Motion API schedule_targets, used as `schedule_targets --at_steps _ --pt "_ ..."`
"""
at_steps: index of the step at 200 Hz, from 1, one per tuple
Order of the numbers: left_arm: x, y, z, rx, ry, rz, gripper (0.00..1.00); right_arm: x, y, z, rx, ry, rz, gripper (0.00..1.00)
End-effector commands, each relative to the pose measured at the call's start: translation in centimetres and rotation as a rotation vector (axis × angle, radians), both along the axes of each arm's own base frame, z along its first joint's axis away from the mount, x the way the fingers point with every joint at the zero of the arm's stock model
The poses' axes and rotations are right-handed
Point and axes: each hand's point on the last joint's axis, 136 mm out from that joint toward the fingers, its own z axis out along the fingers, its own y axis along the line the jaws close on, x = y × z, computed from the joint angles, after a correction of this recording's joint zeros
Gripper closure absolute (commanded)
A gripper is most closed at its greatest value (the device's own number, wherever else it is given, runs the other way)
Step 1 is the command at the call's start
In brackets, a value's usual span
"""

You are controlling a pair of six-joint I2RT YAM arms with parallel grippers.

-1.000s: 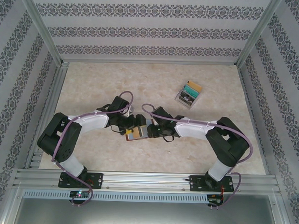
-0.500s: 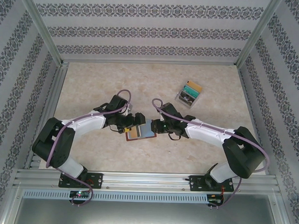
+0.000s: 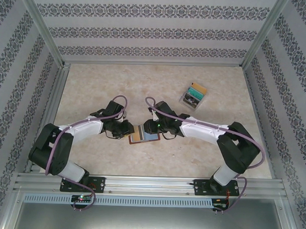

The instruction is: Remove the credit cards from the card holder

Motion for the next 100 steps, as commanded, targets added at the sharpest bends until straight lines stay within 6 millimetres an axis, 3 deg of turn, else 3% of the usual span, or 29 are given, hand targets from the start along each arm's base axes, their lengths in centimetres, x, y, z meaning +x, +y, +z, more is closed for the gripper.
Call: schedule_targets --at_steps 1,100 --pt "0.0 -0.2 -0.9 -0.008 0.027 -0.007 0.84 -0.3 1.7 -0.5 0.051 0.057 0.023 0.78" --pt "-0.7 0.2 -2.7 0.025 0.086 -0.006 0.86 0.2 2.6 -3.8 0.081 0.178 0.005 0.79"
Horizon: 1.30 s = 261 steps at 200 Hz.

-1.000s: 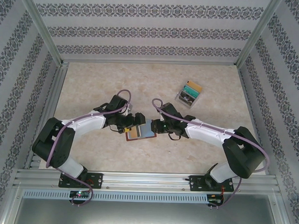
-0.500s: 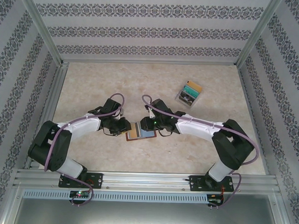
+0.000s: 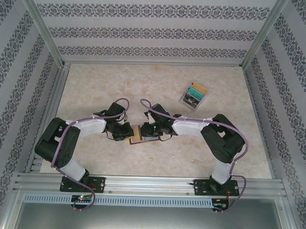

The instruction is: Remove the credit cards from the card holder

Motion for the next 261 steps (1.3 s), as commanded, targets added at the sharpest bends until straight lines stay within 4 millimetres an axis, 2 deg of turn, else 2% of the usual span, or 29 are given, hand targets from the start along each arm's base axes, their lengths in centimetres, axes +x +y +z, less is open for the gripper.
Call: schedule_targets --at_steps 1,59,97,152,173,236,261 --pt "-0.1 0.3 -0.6 0.012 0.014 0.001 0.86 1.0 0.8 0.4 0.044 0.014 -0.016 0.79" --pt "-0.3 0.4 -0.8 0.018 0.024 0.0 0.88 1.3 -0.2 -0.2 0.024 0.017 -0.044 0.78" --pt "-0.3 0.2 -0.8 0.012 0.023 -0.004 0.89 1.0 0.5 -0.6 0.069 0.054 -0.031 0.78" --pt "-0.3 0.1 -0.7 0.011 0.025 -0.008 0.89 0.9 0.4 -0.8 0.082 0.071 -0.036 0.88" --pt "-0.2 0.1 -0.6 0.011 0.022 -0.01 0.9 0.9 0.3 -0.6 0.083 0.069 -0.034 1.0" --pt "-0.6 0.4 -0.9 0.025 0.031 -0.011 0.92 1.6 -2.0 -0.1 0.062 0.036 -0.084 1.0" --pt "-0.6 0.4 -0.9 0.026 0.033 -0.012 0.92 1.7 -2.3 0.1 0.061 0.031 -0.087 1.0"
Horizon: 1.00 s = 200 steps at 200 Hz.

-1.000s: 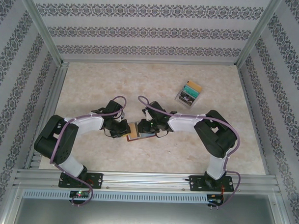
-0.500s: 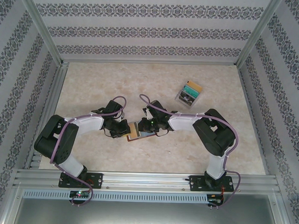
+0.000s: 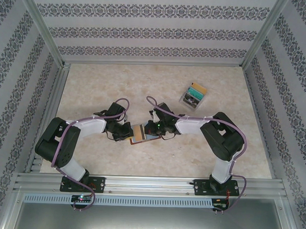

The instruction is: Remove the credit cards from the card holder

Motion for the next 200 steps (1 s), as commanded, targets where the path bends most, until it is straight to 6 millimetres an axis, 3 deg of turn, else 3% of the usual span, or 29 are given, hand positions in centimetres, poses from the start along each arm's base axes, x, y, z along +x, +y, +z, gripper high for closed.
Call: schedule_targets --at_steps 1,22,42,67,112,132,154,178,200 --pt "-0.5 0.4 -0.9 0.03 0.027 -0.009 0.93 0.3 -0.7 0.7 -0.002 -0.026 -0.006 1.0" --pt "-0.5 0.4 -0.8 0.031 0.026 -0.012 0.93 0.3 -0.2 0.8 0.006 -0.026 0.007 1.0" --pt "-0.5 0.4 -0.9 0.03 0.031 -0.017 0.97 0.2 0.3 0.6 0.01 -0.023 0.021 0.83" --pt "-0.5 0.3 -0.9 0.031 0.034 -0.02 0.99 0.2 0.5 0.0 0.003 -0.017 0.029 0.77" --pt "-0.6 0.2 -1.1 0.027 0.042 -0.026 1.0 -0.1 0.9 -0.7 0.009 0.003 0.04 0.74" --pt "-0.6 0.1 -1.1 0.024 0.043 -0.028 1.0 -0.3 1.1 -0.9 0.015 0.007 0.042 0.75" --pt "-0.6 0.0 -1.0 0.021 0.042 -0.031 1.0 -0.4 1.2 -1.0 0.018 0.011 0.043 0.85" --pt "-0.6 0.1 -0.9 0.026 0.038 -0.033 1.0 -0.2 0.2 -1.0 0.004 0.005 0.021 1.0" --pt "-0.7 0.2 -0.9 0.03 0.036 -0.035 1.0 0.0 -1.3 -0.7 -0.008 -0.017 -0.003 1.0"
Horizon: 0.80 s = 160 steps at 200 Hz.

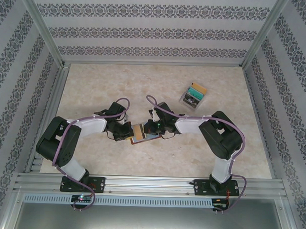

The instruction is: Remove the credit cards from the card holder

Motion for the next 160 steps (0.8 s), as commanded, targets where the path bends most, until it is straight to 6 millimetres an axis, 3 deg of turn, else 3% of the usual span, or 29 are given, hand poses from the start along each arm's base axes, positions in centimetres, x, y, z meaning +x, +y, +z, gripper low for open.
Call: schedule_targets --at_steps 1,59,108,160 --pt "-0.8 0.4 -0.9 0.038 0.032 -0.024 1.0 -0.2 -2.1 -0.5 -0.044 -0.009 -0.024 1.0" --pt "-1.0 0.5 -0.7 0.045 0.03 -0.043 1.0 0.1 -6.0 0.9 -0.049 -0.049 -0.052 1.0" --pt "-0.8 0.3 0.3 0.027 0.008 -0.052 1.0 0.2 -7.4 4.7 -0.007 -0.14 -0.037 1.0" --pt "0.5 -0.3 3.0 0.003 -0.061 -0.066 1.0 0.9 -10.4 9.4 -0.058 -0.248 -0.053 1.0"
